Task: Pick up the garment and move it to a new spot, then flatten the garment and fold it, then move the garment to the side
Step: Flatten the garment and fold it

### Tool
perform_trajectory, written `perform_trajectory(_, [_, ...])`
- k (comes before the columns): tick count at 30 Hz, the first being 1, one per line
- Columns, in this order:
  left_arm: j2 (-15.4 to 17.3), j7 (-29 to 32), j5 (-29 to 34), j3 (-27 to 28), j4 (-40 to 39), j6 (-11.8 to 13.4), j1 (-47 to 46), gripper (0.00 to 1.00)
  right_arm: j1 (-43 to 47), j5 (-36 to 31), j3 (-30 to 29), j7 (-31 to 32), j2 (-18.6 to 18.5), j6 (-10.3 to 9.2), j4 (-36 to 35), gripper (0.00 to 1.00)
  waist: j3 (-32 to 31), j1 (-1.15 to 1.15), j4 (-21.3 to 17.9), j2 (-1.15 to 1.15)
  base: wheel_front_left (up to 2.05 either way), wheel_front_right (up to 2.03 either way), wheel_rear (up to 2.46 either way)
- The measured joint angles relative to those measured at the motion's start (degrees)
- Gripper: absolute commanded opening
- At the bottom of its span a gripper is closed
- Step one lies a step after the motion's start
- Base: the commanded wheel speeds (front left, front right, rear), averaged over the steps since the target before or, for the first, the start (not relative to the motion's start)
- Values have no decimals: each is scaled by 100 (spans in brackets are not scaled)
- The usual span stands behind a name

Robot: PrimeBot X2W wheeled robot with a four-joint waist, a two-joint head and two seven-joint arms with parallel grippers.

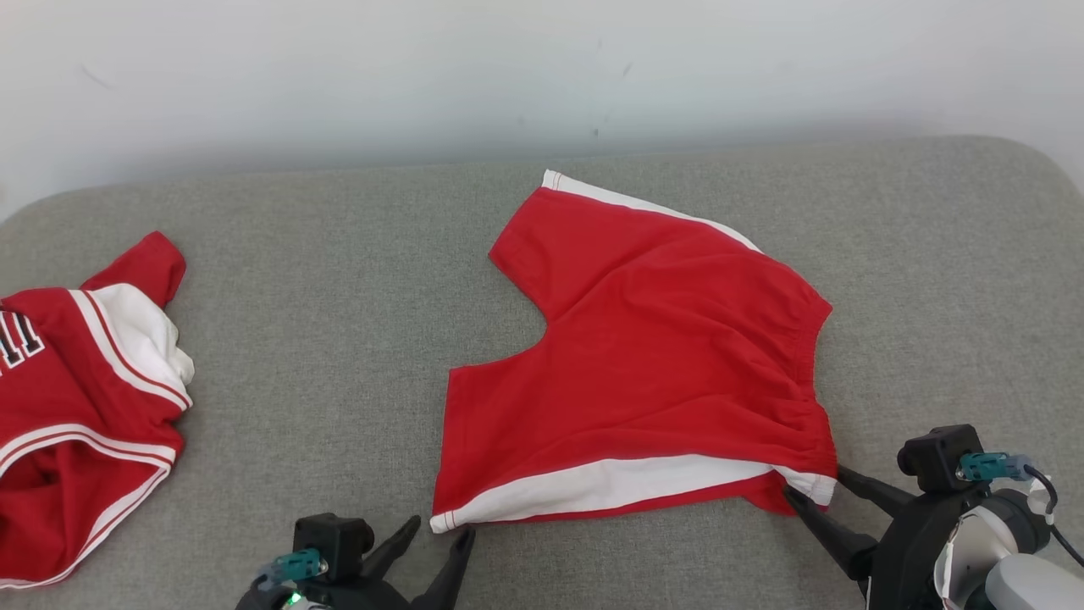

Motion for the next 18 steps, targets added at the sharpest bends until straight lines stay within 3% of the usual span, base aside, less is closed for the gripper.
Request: perform_trajectory(18, [-70, 549, 65, -25, -266, 247, 3, 100, -14, -60, -68, 59, -177, -255, -281, 100, 113, 0, 26, 0, 0, 0, 0])
